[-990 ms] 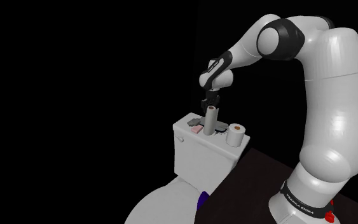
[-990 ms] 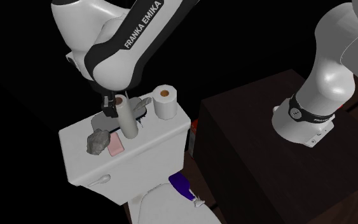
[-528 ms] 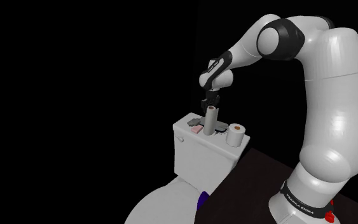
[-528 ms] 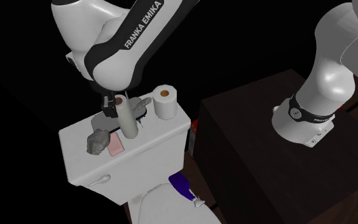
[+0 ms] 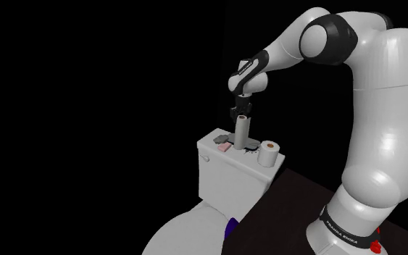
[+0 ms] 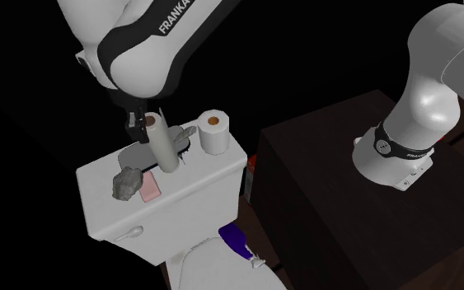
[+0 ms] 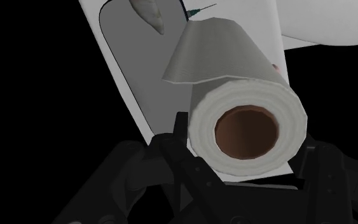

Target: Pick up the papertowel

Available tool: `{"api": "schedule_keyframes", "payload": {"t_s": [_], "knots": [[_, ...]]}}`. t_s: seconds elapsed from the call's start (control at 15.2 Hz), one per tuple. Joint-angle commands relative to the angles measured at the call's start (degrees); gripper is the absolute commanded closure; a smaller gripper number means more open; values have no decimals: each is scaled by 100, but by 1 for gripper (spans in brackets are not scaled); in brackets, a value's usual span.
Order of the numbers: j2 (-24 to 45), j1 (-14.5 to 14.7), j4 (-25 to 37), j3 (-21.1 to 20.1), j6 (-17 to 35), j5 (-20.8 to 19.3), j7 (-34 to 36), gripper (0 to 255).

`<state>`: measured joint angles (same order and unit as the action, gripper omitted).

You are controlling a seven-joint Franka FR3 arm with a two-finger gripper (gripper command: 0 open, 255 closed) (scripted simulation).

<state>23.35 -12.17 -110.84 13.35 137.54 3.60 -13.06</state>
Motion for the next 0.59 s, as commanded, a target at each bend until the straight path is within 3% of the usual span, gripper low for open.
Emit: {"api": "schedule_keyframes", "payload": {"t_s": [0.0, 0.53], "knots": [[-98, 13, 25, 17, -124, -29, 15, 255], [-374, 45, 142, 58, -511, -111, 54, 255]]}}
